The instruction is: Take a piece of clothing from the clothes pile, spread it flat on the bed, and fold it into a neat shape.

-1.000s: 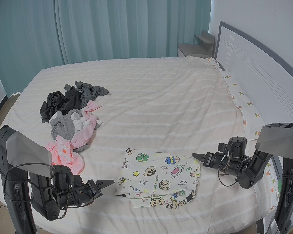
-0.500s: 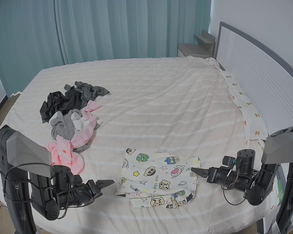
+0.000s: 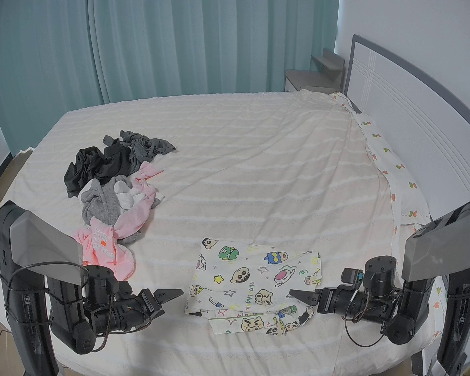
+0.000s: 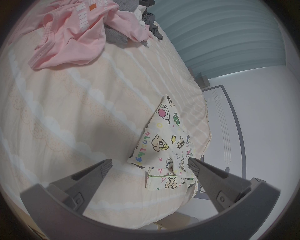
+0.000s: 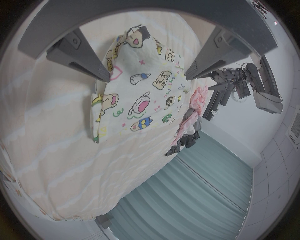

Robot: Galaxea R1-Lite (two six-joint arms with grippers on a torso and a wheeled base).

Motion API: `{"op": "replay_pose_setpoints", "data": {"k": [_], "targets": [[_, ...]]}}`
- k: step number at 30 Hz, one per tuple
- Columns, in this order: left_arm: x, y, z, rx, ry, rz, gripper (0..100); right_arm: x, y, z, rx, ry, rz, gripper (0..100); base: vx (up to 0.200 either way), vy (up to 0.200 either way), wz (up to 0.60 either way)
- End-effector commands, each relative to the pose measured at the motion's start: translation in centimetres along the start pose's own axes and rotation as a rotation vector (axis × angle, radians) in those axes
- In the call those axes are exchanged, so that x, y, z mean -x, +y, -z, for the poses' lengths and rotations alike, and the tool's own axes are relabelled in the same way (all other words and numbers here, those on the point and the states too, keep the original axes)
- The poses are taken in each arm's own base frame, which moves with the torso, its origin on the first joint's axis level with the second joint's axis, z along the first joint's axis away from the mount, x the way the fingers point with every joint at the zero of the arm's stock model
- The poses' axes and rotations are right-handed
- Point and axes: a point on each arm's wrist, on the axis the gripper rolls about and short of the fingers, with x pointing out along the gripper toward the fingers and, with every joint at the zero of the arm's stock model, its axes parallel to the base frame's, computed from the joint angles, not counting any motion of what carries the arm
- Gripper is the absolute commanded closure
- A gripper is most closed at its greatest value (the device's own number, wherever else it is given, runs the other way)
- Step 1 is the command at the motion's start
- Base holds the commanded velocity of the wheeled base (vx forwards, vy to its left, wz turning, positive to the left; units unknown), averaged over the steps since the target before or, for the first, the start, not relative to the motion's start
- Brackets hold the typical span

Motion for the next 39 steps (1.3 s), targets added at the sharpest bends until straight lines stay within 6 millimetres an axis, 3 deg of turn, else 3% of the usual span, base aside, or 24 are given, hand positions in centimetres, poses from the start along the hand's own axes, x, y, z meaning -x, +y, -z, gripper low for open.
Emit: {"op": "replay_pose_setpoints", "data": {"k": [1,17,18,31,39], "targets": [[0.0,-0.1,-0.1,-0.006,-0.009,0.013,0,-0.4,-0.3,0.7,-0.003,0.025,0.010,0,0.000,0.000,0.00],[0.0,-0.1,-0.1,-0.006,-0.009,0.013,0,-0.4,0.1,1.6,0.005,0.064,0.002,0,0.000,0.000,0.00],[0.0,-0.1,-0.1,-0.006,-0.009,0.013,0,-0.4,0.1,1.7,0.006,0.066,0.000,100,0.000,0.000,0.00],[0.0,-0.1,-0.1,-0.006,-0.009,0.013,0,0.5,-0.1,2.2,-0.001,0.095,0.023,100,0.000,0.000,0.00],[0.0,-0.1,-0.1,-0.007,-0.010,0.014,0,2.3,0.3,1.9,-0.005,0.100,0.007,100,0.000,0.000,0.00]]}}
